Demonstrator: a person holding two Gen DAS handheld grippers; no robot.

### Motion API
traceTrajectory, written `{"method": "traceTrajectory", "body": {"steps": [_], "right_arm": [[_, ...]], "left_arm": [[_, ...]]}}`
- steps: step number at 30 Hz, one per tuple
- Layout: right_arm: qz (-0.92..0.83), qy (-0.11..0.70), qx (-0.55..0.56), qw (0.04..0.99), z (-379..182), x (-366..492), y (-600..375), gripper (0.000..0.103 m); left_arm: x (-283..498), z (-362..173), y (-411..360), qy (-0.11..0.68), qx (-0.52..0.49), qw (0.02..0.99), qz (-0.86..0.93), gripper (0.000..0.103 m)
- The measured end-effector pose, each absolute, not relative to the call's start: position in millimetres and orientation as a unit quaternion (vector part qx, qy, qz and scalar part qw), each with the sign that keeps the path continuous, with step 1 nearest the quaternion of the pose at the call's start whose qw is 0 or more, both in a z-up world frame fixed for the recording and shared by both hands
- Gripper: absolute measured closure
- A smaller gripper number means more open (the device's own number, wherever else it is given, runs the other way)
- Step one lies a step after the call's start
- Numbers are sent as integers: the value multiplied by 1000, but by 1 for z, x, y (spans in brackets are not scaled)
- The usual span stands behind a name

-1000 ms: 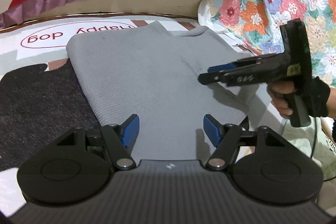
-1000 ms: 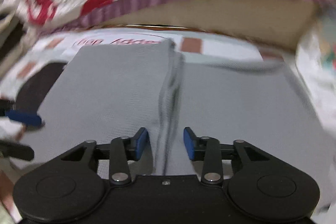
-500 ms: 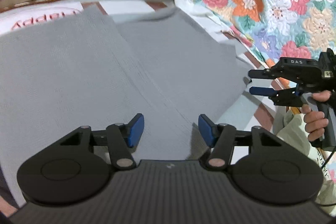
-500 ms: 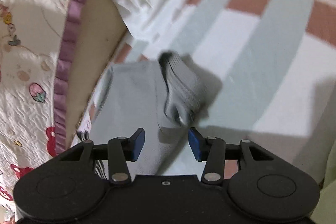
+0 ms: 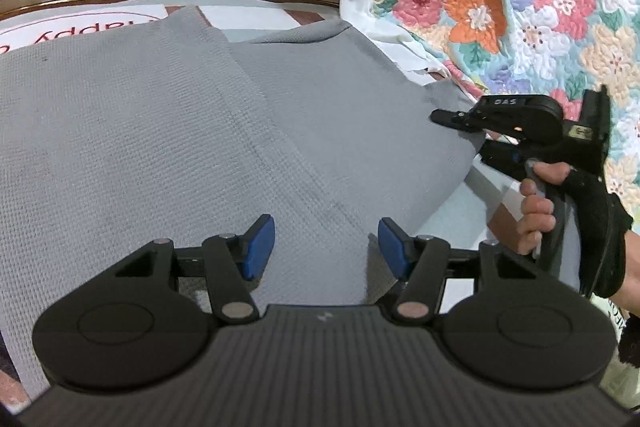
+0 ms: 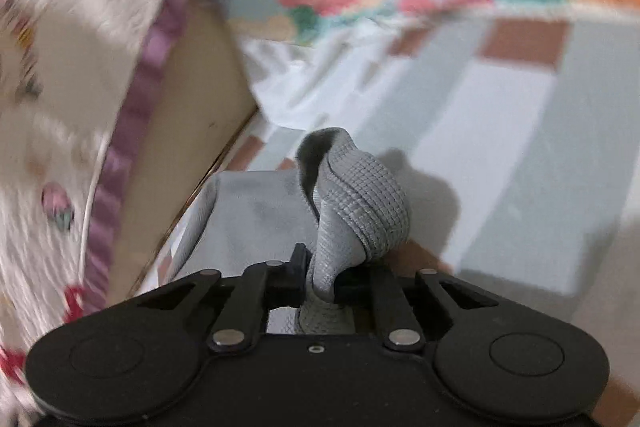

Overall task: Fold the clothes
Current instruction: 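Grasp the shirt edge with the right gripper and lift it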

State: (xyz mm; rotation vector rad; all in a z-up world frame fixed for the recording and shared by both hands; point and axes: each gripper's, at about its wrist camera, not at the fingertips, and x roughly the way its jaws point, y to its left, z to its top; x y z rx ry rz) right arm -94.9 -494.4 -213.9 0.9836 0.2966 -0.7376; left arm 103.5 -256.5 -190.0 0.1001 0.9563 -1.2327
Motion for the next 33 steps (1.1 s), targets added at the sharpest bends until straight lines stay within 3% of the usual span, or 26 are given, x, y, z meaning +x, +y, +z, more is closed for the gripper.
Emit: {"method": "traceTrajectory", "body": {"steps": [7,11,14,16,22,33], "right_arm": [[-233,160,305,910,-132,-45,-457,92],[-124,175,282,935,-95,5,-413,92],[-42,221,231,946,-105,37,-362,92],[0,266,191,945,-124,51,-332,93],[34,361,70,929,-177,61,-293,93],[70,300,114,944,-156,41,-299,92]], "left_arm": [[134,-146,-236,437,49,708,-553,46],[171,-133,-185,449,32,729,-515,46],[190,-152,-149,478,20,737,-477,48],[196,-169,-134,503,-5,734,-456,55],[204,-184,-122,509,-66,725,-460,55],[220,-173,-114,486,-178,689,-508,51]]}}
